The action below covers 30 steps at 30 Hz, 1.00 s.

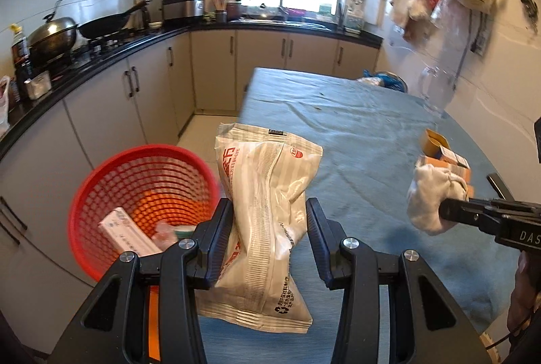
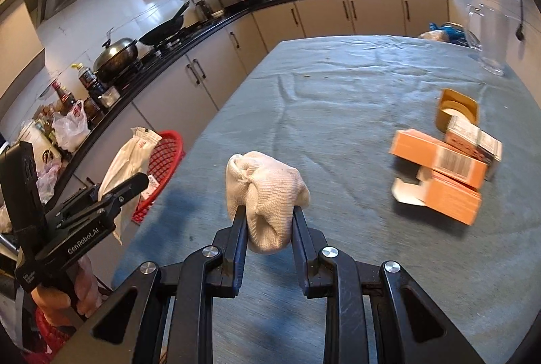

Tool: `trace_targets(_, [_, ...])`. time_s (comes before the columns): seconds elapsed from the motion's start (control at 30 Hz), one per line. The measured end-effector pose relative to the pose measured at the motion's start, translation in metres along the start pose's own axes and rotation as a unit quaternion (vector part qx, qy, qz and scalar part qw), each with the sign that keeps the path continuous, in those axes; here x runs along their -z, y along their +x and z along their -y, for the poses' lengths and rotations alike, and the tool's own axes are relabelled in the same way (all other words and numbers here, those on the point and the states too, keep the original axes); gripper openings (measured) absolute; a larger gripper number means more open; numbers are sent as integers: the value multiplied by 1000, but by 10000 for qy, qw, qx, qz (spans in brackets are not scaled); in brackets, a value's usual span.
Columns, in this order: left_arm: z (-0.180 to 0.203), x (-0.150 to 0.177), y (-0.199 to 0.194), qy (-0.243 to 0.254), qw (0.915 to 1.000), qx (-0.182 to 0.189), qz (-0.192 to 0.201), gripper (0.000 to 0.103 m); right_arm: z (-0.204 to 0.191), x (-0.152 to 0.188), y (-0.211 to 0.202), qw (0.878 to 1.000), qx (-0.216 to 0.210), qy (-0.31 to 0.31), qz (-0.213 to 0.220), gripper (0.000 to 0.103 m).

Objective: Collect trash
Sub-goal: 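Carry the paper bag in left tool and cloth ball in right tool over the red basket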

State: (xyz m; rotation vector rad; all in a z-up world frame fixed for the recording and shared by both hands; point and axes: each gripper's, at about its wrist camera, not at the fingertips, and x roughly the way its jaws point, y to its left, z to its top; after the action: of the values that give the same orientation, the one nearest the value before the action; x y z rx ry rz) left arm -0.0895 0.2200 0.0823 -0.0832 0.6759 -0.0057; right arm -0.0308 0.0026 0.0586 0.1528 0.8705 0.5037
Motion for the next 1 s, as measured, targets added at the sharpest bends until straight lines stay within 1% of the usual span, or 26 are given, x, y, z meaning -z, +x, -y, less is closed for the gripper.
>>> trace_targets(0.3, [-52,-3,-10,-347,9987,-348,152,43,-43,-19,23,9992,-189,-345,-93,27])
trace_targets(0.57, [-97,3,-17,-619,9961,-610,169,43,-83,-38,47,9973,-408,-592,-177,26])
trace_targets(0.77, [-132,12,-17,-888,9924,-848,97,43,-108,-47,73,9952,-590,-690,-351,27])
trace_targets(0.9, [-154,19,-10,-1069,9898,-946,-25,43,-127,-50,92,9932,-720,-772,-495,27])
trace_targets(1.0, [-169,22,-1,-1200,9881,-951,-136,43,-139,-53,103,9917,-798,-840,-559,27])
